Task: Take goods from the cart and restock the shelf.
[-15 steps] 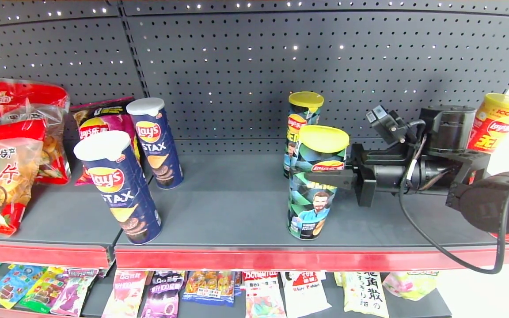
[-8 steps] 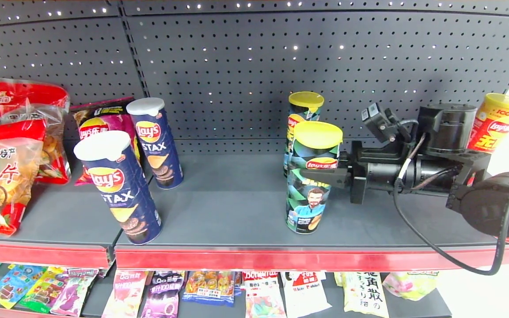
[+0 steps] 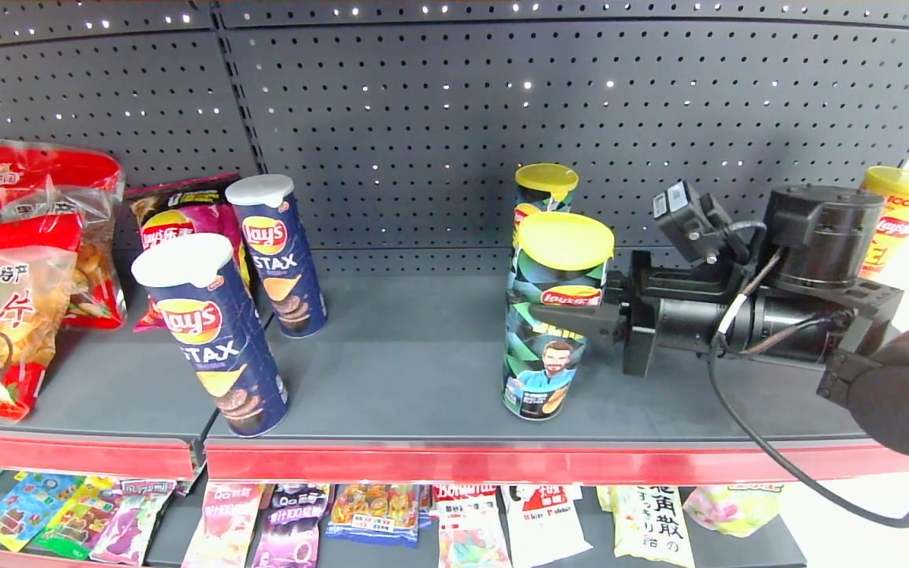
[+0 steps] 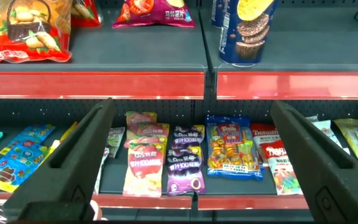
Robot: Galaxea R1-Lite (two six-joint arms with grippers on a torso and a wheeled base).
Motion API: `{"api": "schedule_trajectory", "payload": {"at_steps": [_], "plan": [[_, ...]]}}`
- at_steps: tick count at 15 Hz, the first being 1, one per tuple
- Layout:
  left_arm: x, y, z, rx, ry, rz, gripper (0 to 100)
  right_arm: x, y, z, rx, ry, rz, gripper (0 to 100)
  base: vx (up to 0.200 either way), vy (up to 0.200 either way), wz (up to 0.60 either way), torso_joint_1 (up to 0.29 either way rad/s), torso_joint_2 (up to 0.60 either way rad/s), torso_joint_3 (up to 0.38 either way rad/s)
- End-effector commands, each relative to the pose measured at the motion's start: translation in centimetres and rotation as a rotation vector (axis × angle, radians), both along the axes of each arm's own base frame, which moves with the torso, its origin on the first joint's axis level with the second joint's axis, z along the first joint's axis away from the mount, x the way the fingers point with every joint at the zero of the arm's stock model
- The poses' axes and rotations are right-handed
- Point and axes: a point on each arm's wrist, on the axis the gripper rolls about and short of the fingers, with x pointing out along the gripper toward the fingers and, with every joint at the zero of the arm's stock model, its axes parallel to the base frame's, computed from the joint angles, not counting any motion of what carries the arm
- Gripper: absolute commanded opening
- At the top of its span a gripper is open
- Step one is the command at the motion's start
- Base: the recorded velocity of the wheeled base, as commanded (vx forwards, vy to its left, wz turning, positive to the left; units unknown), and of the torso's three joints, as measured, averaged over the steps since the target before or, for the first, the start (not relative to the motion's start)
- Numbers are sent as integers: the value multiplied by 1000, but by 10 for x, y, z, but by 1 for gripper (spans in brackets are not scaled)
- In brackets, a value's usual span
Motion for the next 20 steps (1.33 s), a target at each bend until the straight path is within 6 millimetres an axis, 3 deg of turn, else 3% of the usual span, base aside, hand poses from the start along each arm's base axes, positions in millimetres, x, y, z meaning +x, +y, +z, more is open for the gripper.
{"api": "schedule_trajectory", "payload": {"at_steps": [1,20], "plan": [[0,0,0,0,-2,0,100,-3,4,-6,-3,5,14,0,0,0,0,0,0,0],[0,0,0,0,-2,0,100,-14,8,-18,-28,1,3,0,0,0,0,0,0,0]]}}
